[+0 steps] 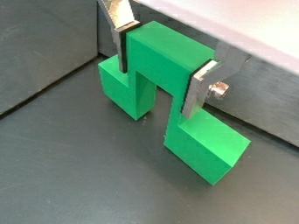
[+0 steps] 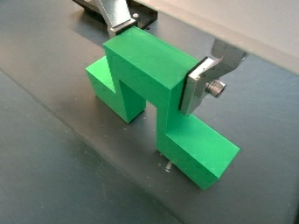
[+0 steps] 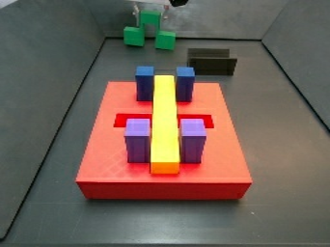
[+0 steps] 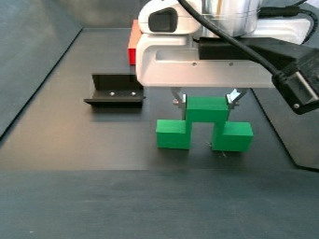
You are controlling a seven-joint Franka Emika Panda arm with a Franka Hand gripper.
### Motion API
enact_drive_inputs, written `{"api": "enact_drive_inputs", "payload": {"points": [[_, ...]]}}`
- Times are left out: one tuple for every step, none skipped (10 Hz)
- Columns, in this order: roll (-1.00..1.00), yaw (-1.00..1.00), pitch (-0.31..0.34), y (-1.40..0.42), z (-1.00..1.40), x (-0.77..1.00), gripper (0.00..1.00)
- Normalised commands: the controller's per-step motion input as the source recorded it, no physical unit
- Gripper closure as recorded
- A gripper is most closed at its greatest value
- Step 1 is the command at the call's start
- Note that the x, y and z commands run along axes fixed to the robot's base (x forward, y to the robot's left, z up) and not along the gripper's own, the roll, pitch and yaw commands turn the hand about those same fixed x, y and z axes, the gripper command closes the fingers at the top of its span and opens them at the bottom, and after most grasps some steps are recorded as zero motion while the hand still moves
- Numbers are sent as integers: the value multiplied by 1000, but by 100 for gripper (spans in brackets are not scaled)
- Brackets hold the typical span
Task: Pick up the green object. Move up. Move to above the board. Insert the green object.
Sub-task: Pick up the green object.
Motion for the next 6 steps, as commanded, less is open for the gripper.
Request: {"api": "enact_drive_inputs", "payload": {"points": [[0,0,0,0,0,0,100],[0,0,0,0,0,0,100],[0,0,0,0,0,0,100],[0,0,0,0,0,0,100],[0,0,0,0,0,0,100],[0,0,0,0,0,0,100]]}}
